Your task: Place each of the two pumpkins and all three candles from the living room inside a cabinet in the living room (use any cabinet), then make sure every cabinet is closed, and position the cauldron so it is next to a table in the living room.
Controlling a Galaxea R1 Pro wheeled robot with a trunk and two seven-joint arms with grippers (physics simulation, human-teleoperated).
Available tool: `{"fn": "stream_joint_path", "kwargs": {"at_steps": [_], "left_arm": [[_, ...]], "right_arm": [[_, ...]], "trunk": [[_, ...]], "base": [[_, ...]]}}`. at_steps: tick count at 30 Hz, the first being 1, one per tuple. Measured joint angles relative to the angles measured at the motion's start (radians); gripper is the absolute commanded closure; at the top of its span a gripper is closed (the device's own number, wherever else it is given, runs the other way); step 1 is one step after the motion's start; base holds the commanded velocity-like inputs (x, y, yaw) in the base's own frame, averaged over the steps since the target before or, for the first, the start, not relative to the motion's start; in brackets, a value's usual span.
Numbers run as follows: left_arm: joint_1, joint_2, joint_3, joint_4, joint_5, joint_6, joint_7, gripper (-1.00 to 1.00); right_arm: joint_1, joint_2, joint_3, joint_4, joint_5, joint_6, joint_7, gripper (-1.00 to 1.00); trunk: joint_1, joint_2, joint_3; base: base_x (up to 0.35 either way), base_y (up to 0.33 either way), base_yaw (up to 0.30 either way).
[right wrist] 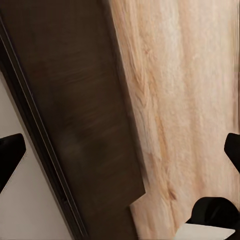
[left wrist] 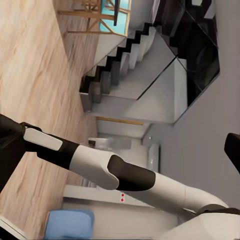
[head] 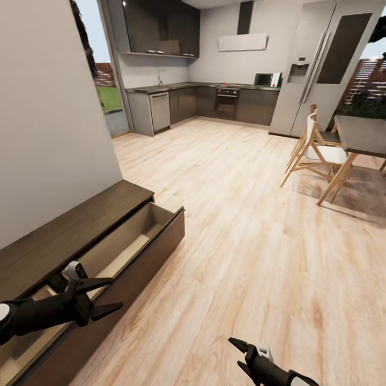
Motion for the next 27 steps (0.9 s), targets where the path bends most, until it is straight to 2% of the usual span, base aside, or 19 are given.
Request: {"fn": "stream_joint_path", "kwargs": {"at_steps": [12, 21, 24, 26, 27], "left_arm": [[0.0, -0.001, -0.002, 0.0, -0.011, 0.0, 0.001, -1.0], [-0.011, -0.009, -0.009, 0.0, -0.085, -0.004, 0.009, -1.0], [-0.017, -0.021, -0.009, -0.001, -0.115, -0.006, 0.073, -1.0], [-0.024, -0.042, -0.009, 0.0, -0.122, -0.007, 0.128, -1.0], [-0.035, -0.062, -0.009, 0.0, -0.125, -0.008, 0.175, -1.0]], "right_arm": [[0.0, -0.006, 0.0, 0.0, 0.0, -0.003, 0.0, -1.0], [0.0, -0.006, 0.0, 0.0, 0.001, -0.024, 0.0, -1.0], [0.0, -0.006, 0.0, 0.002, 0.001, -0.051, -0.002, -1.0], [0.0, -0.006, 0.0, 0.003, 0.001, -0.06, -0.008, -1.0], [0.0, -0.006, 0.0, 0.004, 0.001, -0.063, -0.011, -1.0]], "trunk": [[0.0, 0.0, 0.005], [0.0, 0.0, 0.009], [0.0, 0.0, 0.01], [0.0, 0.0, 0.011], [0.0, 0.0, 0.011]], "base": [[0.0, 0.0, -0.278], [0.0, 0.0, -0.278], [0.0, 0.0, -0.278], [0.0, 0.0, -0.278], [0.0, 0.0, -0.278]]}}
